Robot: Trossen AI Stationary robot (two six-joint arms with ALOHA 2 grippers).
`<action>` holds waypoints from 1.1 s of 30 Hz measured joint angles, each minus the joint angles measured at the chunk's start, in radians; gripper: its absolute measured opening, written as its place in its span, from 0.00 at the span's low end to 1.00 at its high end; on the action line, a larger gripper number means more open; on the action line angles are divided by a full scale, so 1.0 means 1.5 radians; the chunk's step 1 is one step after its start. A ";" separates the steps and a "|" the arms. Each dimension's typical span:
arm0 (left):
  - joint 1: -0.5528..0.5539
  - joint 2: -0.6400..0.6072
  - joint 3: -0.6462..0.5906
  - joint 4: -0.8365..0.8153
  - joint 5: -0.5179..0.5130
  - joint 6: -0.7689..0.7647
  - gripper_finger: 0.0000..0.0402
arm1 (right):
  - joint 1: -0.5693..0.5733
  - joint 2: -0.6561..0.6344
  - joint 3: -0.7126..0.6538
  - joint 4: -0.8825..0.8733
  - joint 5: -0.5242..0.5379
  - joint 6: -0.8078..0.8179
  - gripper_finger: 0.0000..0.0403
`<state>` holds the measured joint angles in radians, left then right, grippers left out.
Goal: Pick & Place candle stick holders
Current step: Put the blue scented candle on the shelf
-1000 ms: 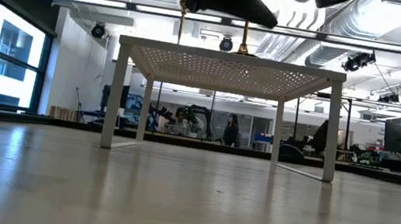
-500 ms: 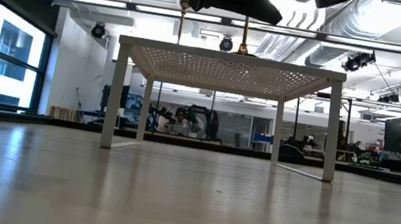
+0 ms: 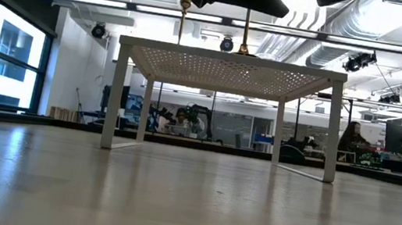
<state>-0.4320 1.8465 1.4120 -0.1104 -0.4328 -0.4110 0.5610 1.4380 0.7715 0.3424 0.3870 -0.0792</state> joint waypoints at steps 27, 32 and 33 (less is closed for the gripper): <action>-0.001 0.000 -0.001 0.001 0.055 0.051 0.06 | 0.000 -0.001 0.000 -0.004 -0.001 0.005 0.57; -0.001 0.000 -0.001 0.001 0.044 0.045 0.07 | 0.000 -0.001 0.000 -0.004 0.000 0.005 0.57; -0.001 0.000 -0.001 -0.002 0.041 0.044 0.07 | 0.000 -0.001 0.000 -0.004 -0.001 0.005 0.57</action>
<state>-0.4335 1.8465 1.4109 -0.1133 -0.3716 -0.3447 0.5610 1.4368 0.7712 0.3359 0.3862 -0.0723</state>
